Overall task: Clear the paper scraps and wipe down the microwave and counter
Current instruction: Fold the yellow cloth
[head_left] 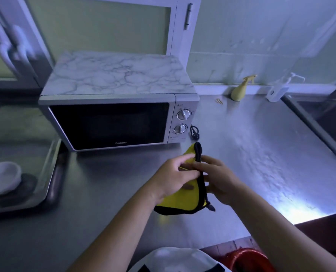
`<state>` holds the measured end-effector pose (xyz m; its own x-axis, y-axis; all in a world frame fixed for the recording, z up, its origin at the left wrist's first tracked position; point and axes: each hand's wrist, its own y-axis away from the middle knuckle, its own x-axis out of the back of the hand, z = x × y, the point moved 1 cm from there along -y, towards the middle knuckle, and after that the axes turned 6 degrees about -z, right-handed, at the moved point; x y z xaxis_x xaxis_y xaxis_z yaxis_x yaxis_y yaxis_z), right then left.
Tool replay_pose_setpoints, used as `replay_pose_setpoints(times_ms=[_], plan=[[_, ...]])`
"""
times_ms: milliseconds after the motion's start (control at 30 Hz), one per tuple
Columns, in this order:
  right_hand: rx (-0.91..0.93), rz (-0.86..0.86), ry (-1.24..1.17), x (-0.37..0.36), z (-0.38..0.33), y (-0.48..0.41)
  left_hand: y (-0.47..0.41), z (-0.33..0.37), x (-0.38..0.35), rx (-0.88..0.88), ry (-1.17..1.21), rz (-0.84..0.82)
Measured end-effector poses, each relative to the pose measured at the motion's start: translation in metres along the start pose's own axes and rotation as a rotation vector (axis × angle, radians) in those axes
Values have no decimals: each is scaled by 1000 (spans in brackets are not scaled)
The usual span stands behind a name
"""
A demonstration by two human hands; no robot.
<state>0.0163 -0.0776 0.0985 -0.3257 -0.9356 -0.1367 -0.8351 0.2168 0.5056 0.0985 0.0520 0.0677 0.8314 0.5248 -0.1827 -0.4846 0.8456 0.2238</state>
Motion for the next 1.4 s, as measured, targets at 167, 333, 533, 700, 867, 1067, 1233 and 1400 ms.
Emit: replay_pose_setpoints(times_ms=[167,333,533,700,867,1067,1233,1400], plan=[[35,68,36,3,-1,-2,9,-24,39,14,24,311],[121,-165,-147,30,-14,7,6,-68,29,267,505,-214],[108,-48,-150,104,-13,23,-31,-47,-1,121,601,-250],[89,28,-253,155,5,20,-82,-36,-21,232,453,-293],[-5,46,-346,220,1,-3,-139,-20,-47,308,378,-432],[-103,48,-341,339,-18,-62,-243,2,-81,451,219,-536],[-34,199,-327,435,-51,-122,-350,2,-106,465,270,-335],[62,350,-495,498,-87,-177,-443,-23,-148,365,724,123]])
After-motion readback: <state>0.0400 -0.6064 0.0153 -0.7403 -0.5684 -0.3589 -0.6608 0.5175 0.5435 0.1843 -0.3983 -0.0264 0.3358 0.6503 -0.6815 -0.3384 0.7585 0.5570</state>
